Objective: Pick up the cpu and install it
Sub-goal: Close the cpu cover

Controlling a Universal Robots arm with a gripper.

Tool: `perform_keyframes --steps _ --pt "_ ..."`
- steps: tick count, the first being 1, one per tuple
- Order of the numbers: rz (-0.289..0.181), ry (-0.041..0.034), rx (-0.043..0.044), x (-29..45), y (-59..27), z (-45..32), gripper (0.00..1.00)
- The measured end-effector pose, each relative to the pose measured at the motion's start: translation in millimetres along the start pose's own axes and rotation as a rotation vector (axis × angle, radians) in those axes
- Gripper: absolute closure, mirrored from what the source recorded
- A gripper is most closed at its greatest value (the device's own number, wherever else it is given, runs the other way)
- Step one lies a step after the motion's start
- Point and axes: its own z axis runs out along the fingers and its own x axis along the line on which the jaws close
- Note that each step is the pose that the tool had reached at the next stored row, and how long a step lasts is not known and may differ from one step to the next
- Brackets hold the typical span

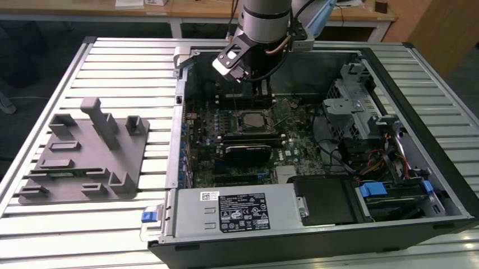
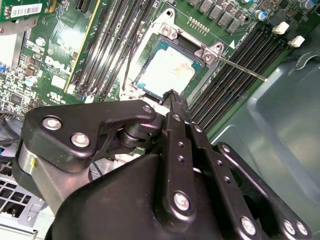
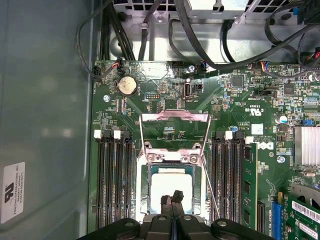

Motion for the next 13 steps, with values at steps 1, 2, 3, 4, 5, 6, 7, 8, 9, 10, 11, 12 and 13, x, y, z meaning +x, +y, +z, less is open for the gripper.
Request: perform_keyframes --steps 1,2,3,4,5,6,7,8,9,10,11,12,13 --pt "0.000 0.0000 0.0000 0.0 0.0 0.0 0.89" --pt "0.000 0.0001 -0.0001 0.0 0.0 0.0 0.89" --pt "0.000 0.0001 0.0000 0.0 0.0 0.0 0.89" --pt "0.000 0.0002 0.0000 0.0 0.0 0.0 0.89" --pt "0.000 0.0002 0.0000 0.0 0.0 0.0 0.89" --pt "0.000 0.0001 0.0000 0.0 0.0 0.0 0.89" --pt "0.000 -0.0001 0.0001 -0.1 0.0 -0.6 0.89" --pt "0.000 0.0000 0.0001 0.0 0.0 -1.5 0.89" --pt "0.000 0.0001 0.0000 0.0 0.1 -2.7 0.89" --pt "0.000 0.0001 0.0000 0.1 0.2 -4.4 0.89" --pt "0.000 0.0001 0.0000 0.1 0.3 -6.1 0.89" --pt "0.000 0.0002 0.0000 0.1 0.4 -7.6 0.89" --pt "0.000 0.0002 0.0000 0.2 0.5 -9.0 0.89"
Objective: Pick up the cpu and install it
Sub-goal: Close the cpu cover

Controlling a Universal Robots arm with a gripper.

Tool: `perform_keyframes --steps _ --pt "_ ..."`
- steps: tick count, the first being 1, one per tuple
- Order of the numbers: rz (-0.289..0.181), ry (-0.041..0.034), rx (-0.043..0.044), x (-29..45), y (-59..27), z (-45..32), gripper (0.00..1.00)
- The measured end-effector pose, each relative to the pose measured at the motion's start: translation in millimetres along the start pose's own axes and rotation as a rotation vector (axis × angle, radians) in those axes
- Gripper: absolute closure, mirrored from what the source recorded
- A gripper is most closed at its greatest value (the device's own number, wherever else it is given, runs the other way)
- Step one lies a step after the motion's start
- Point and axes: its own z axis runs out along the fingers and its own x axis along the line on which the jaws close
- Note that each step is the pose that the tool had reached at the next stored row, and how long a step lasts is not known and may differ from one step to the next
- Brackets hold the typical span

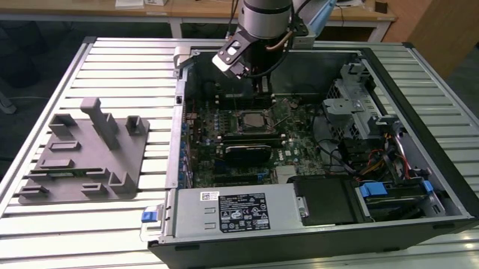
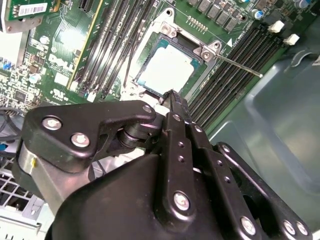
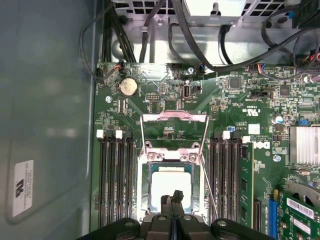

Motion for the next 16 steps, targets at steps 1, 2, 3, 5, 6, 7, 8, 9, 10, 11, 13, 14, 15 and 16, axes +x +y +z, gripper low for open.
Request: perform_keyframes --steps 1,2,3,5,6,7,8,9,10,11,13,14,15,16 --pt "0.000 0.0000 0.0000 0.0 0.1 -1.5 0.89" --pt "0.000 -0.0001 0.0001 0.1 0.1 -2.9 0.89" --pt "0.000 -0.0001 0.0000 0.1 0.2 -3.7 0.89" --pt "0.000 0.0002 -0.0001 0.1 0.5 -3.7 0.89" --pt "0.000 0.0002 0.0000 0.0 1.1 -3.7 0.89" --pt "0.000 0.0000 0.0001 0.0 2.3 -3.7 0.89" --pt "0.000 -0.0001 0.0000 0.0 4.0 -3.7 0.89" --pt "0.000 0.0000 0.0000 0.0 5.8 -3.6 0.89" --pt "0.000 0.0000 0.0000 -0.1 7.8 -3.5 0.89" --pt "0.000 0.0000 0.0000 -0.1 9.9 -3.4 0.89" --pt "0.000 0.0000 0.0000 -0.2 14.4 -3.3 0.89" --pt "0.000 0.0000 0.0000 -0.3 16.6 -3.2 0.89" --pt "0.000 0.0001 0.0000 -0.3 19.0 -3.1 0.89" --pt "0.000 0.0001 0.0000 -0.4 21.3 -3.0 0.89"
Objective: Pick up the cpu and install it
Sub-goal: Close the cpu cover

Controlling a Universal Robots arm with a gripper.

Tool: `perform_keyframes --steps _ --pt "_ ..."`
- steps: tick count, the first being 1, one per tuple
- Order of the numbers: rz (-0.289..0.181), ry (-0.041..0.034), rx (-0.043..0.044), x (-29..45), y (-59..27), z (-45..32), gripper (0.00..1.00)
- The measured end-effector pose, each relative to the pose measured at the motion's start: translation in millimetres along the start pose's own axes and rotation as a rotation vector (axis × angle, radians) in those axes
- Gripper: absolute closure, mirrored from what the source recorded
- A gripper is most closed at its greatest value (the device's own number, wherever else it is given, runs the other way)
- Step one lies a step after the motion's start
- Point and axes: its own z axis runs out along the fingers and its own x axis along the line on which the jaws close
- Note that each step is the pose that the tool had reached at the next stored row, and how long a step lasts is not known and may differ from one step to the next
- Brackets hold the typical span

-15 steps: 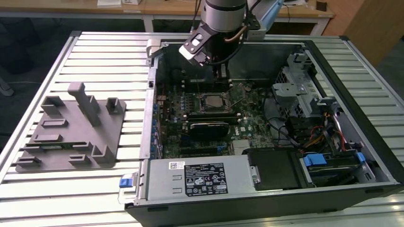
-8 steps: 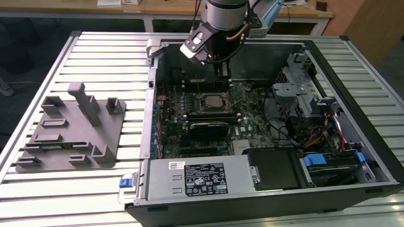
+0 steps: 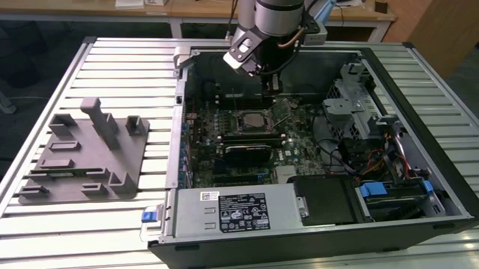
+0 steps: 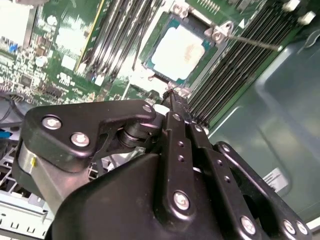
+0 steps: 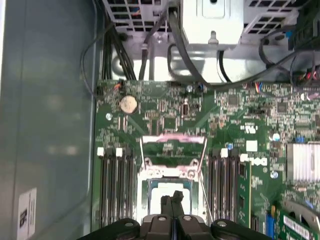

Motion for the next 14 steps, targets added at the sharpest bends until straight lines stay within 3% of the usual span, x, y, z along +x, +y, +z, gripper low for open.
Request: perform_keyframes --steps 14 --pt "0.000 -0.0002 0.0001 -0.6 33.1 1.4 0.89"
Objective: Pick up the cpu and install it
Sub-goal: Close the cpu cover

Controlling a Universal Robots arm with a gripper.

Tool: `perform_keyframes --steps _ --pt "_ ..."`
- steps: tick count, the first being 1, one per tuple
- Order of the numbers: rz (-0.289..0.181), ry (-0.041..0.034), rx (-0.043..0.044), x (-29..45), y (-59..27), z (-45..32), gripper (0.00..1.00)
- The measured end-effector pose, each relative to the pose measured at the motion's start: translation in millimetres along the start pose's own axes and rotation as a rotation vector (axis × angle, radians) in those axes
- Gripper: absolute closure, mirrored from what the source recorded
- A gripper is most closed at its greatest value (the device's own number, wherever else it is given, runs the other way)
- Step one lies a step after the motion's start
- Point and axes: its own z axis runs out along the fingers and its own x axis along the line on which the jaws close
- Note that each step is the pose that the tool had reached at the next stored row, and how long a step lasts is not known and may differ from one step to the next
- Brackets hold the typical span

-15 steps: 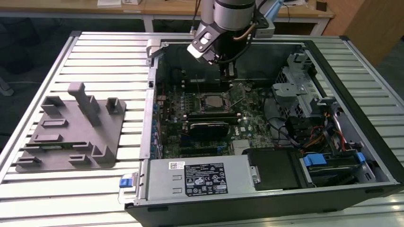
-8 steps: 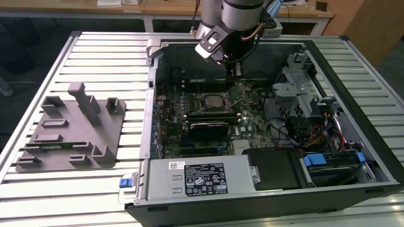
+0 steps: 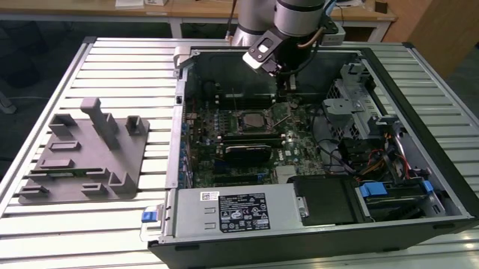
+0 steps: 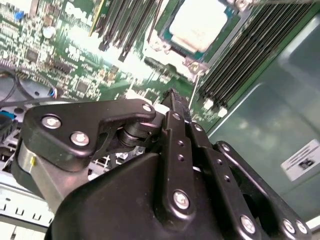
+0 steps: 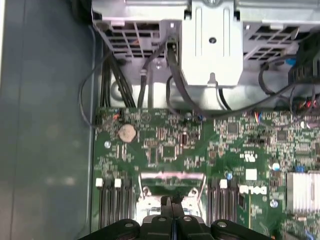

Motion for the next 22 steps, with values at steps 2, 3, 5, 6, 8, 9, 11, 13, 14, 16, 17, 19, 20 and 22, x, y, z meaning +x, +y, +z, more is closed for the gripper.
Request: perform_keyframes --steps 2,3,5,6,8,9,11,13,14,16,17,19,20,22 --pt "0.000 0.0002 0.0000 -0.1 5.2 0.3 0.89" --pt "0.000 0.0002 0.0001 -0.2 7.9 0.5 0.89" --pt "0.000 0.0001 0.0001 -0.3 13.2 0.7 0.89" --pt "0.000 0.0001 0.0002 -0.3 16.1 0.9 0.89" --pt "0.000 0.0001 0.0003 -0.4 21.4 1.1 0.89" --pt "0.000 0.0001 0.0004 -0.5 24.2 1.3 0.89" --pt "0.000 0.0001 0.0006 -0.6 29.2 1.6 0.89" --pt "0.000 0.0001 0.0008 -0.7 33.9 1.9 0.89" --pt "0.000 0.0001 0.0009 -0.7 36.2 2.1 0.89" --pt "0.000 0.0002 0.0012 -0.8 40.1 2.5 0.89" --pt "0.000 0.0002 0.0013 -0.8 41.4 2.8 0.89" --pt "0.001 0.0001 0.0019 -0.9 43.0 4.3 0.89" --pt "0.002 0.0001 0.0021 -1.0 43.2 5.6 0.89" --pt "0.005 0.0000 0.0032 -1.0 43.2 8.9 0.89"
